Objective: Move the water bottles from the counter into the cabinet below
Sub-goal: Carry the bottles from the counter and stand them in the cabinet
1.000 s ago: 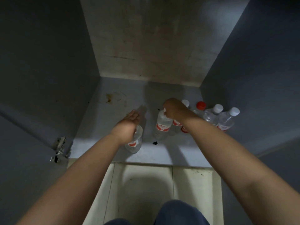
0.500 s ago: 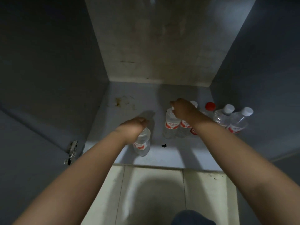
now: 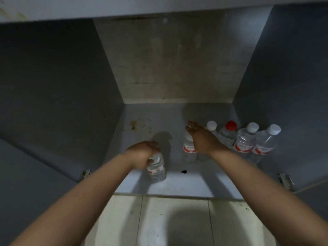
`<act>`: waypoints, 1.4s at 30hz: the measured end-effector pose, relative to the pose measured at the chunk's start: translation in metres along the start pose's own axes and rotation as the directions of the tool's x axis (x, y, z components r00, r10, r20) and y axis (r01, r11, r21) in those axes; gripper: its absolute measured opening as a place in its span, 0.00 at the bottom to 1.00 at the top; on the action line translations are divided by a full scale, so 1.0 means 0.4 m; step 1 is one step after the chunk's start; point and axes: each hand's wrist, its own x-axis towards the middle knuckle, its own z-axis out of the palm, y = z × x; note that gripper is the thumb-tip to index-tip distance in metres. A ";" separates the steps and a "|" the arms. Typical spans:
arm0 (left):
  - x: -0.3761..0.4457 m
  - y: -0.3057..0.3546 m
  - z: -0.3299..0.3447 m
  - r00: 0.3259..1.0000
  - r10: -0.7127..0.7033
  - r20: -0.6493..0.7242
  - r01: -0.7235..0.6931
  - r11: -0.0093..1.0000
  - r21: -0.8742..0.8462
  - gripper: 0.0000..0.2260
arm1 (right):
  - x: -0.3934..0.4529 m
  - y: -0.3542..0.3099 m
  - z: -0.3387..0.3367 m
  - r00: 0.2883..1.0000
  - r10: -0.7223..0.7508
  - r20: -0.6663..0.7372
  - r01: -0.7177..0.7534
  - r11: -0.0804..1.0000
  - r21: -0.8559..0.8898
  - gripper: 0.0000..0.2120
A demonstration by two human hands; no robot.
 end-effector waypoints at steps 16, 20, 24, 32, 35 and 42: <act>0.158 0.089 -0.031 0.910 -0.286 -0.299 0.185 0.927 -0.326 0.17 | -0.013 0.014 -0.005 1.000 -0.016 -0.003 0.016 0.995 0.102 0.26; 0.204 0.119 -0.041 0.918 -0.266 -0.295 0.169 0.933 -0.318 0.17 | -0.016 0.026 -0.002 1.000 -0.024 -0.005 0.024 0.991 0.132 0.26; 0.223 0.128 -0.048 0.930 -0.225 -0.291 0.140 0.949 -0.284 0.18 | -0.017 0.024 -0.001 1.000 -0.027 -0.004 0.027 0.987 0.160 0.26; 0.225 0.124 -0.050 0.955 -0.135 -0.264 0.083 0.976 -0.200 0.17 | -0.016 0.017 -0.008 0.999 -0.037 -0.015 0.039 0.985 0.167 0.25; 0.222 0.121 -0.048 0.960 -0.126 -0.249 0.081 0.980 -0.184 0.17 | -0.016 0.012 -0.012 0.999 -0.044 -0.023 0.047 0.987 0.154 0.25; 0.157 0.113 -0.017 0.988 -0.045 -0.147 0.035 0.997 -0.072 0.25 | -0.037 0.000 -0.019 0.997 -0.057 0.054 0.057 0.998 0.006 0.26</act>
